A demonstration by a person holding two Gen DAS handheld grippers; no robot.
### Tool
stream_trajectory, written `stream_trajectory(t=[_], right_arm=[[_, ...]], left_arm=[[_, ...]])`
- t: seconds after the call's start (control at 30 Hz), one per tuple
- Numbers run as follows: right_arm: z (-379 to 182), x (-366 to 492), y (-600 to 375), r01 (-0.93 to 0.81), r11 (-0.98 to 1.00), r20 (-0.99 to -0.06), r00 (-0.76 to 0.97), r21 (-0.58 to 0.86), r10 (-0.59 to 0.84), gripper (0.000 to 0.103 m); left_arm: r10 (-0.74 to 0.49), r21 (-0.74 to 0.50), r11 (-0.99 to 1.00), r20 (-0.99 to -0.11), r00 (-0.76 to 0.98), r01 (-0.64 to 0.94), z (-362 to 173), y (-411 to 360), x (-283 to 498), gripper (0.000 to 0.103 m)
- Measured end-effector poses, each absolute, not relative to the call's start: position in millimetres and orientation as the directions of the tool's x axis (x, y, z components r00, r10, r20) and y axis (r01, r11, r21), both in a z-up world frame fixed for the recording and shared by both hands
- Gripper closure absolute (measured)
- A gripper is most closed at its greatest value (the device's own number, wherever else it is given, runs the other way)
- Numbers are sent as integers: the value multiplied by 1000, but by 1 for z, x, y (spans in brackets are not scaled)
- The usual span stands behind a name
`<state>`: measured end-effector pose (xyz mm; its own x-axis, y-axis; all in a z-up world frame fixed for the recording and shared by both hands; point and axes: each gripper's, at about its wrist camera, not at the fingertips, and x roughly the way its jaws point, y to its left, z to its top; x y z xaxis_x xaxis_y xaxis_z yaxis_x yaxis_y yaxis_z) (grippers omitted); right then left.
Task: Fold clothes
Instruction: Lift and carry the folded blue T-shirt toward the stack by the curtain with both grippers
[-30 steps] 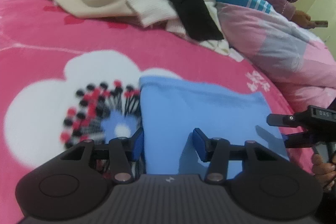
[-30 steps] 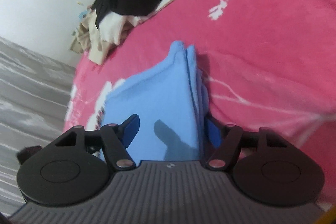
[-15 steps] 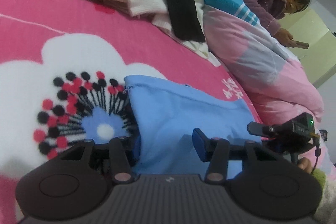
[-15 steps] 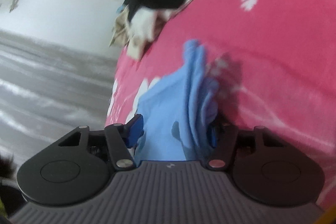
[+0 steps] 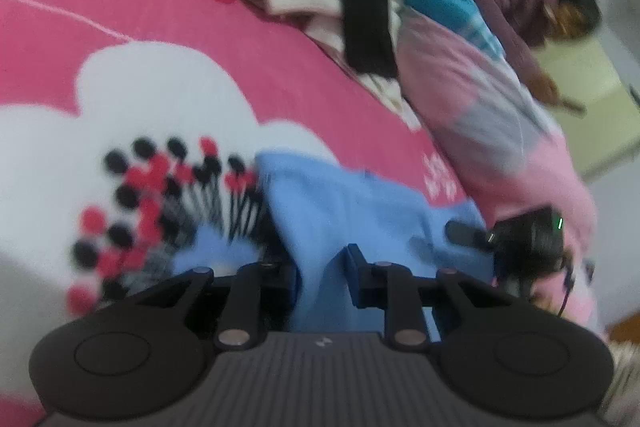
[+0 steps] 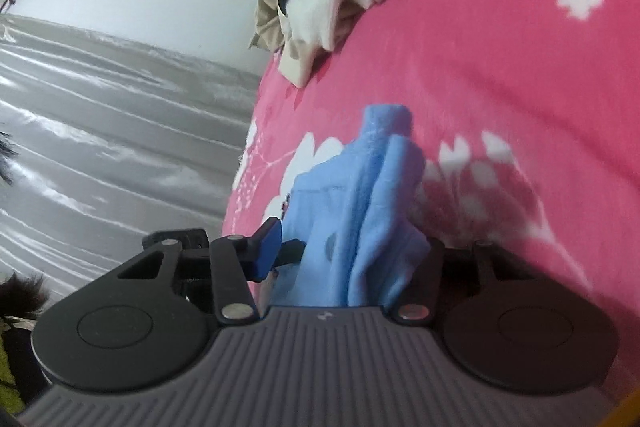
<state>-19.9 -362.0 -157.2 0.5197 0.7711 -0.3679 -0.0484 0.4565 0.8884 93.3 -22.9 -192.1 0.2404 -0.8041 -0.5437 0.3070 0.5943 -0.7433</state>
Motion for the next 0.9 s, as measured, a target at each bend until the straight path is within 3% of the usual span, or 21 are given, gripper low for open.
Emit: stream_trajectory(t=[0.1, 0.23, 0.33, 0.7, 0.9], right_arm=[[-157, -5, -353, -73, 457, -363, 502, 887, 785, 64], [-153, -2, -342, -121, 490, -385, 471, 863, 794, 81], [-146, -5, -343, -155, 486, -363, 482, 860, 797, 87], [-89, -30, -337, -282, 421, -242, 501, 862, 831, 89], [-46, -46, -300, -444, 380, -159, 459, 811, 874, 89]], left_arm=[[-785, -706, 619, -559, 267, 344, -187, -34, 95, 80], [-764, -680, 646, -569, 306, 348, -184, -33, 85, 91], [-742, -644, 670, -575, 344, 369, -174, -37, 76, 94], [-726, -618, 677, -471, 501, 399, -90, 0, 9, 95], [-659, -577, 724, -418, 625, 378, -45, 39, -54, 95]])
